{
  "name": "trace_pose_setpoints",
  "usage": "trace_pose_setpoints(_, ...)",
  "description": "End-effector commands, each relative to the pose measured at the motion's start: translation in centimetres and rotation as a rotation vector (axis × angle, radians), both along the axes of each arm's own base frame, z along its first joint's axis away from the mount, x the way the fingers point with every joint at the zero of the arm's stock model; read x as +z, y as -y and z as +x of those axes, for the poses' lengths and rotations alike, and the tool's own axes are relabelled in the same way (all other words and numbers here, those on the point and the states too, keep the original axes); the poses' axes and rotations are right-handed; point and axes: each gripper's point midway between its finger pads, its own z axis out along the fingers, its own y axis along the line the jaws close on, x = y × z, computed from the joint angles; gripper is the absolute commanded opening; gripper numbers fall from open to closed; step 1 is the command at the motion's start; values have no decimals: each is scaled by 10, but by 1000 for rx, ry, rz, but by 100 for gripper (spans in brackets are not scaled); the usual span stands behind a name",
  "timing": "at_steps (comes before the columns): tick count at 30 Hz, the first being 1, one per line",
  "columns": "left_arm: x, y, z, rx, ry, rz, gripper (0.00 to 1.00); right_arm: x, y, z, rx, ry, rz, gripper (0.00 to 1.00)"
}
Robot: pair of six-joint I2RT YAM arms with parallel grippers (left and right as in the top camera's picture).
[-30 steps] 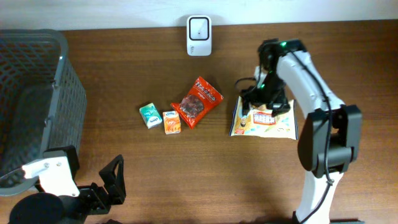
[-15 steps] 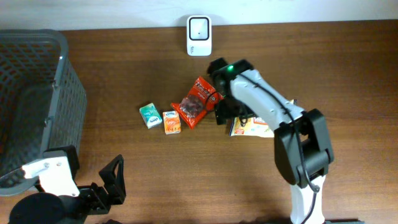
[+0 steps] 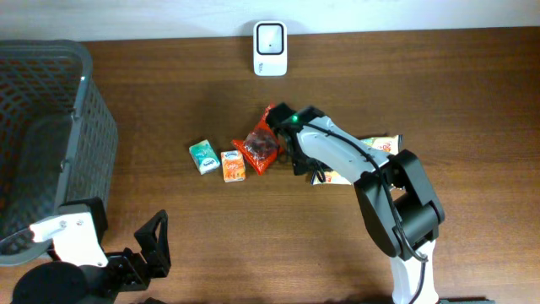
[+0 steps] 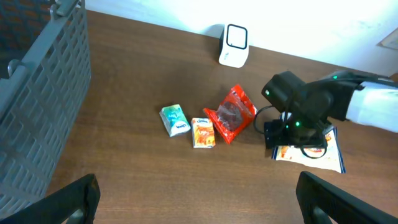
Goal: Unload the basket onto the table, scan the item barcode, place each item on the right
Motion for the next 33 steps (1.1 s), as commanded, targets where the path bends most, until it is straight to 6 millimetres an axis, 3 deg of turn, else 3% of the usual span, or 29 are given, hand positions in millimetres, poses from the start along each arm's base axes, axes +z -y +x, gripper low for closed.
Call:
trace_pose_setpoints(1, -1, 1, 0, 4, -4, -10, 99, -9, 11, 0, -15, 24, -47, 77)
trace_pose_setpoints(7, -1, 1, 0, 4, -4, -10, 99, -4, 10, 3, -12, 29, -42, 7)
trace_pose_setpoints(8, -1, 1, 0, 4, -4, -10, 99, 2, 9, 4, -12, 24, -45, 4)
trace_pose_setpoints(12, -1, 1, 0, 4, -4, -10, 99, 40, 2, 15, -12, 27, -42, 4)
trace_pose_setpoints(15, -1, 1, 0, 4, -4, -10, 99, 85, -10, 24, 4, 30, 3, 4)
trace_pose_setpoints(18, -1, 1, 0, 4, -4, -11, 99, 120, -46, 28, 127, -18, 195, 4)
trace_pose_setpoints(21, -1, 1, 0, 4, -4, -10, 99, 167, -95, 28, 263, -15, 467, 4)
trace_pose_setpoints(23, -1, 1, 0, 4, -4, -10, 99, 184, -114, 25, 326, -16, 572, 4)
trace_pose_setpoints(27, -1, 1, 0, 4, -4, -10, 99, 200, -138, 13, 411, -73, 762, 4)
trace_pose_setpoints(33, -1, 1, 0, 4, -4, -10, 99, 197, -111, 19, 339, -112, 807, 4)
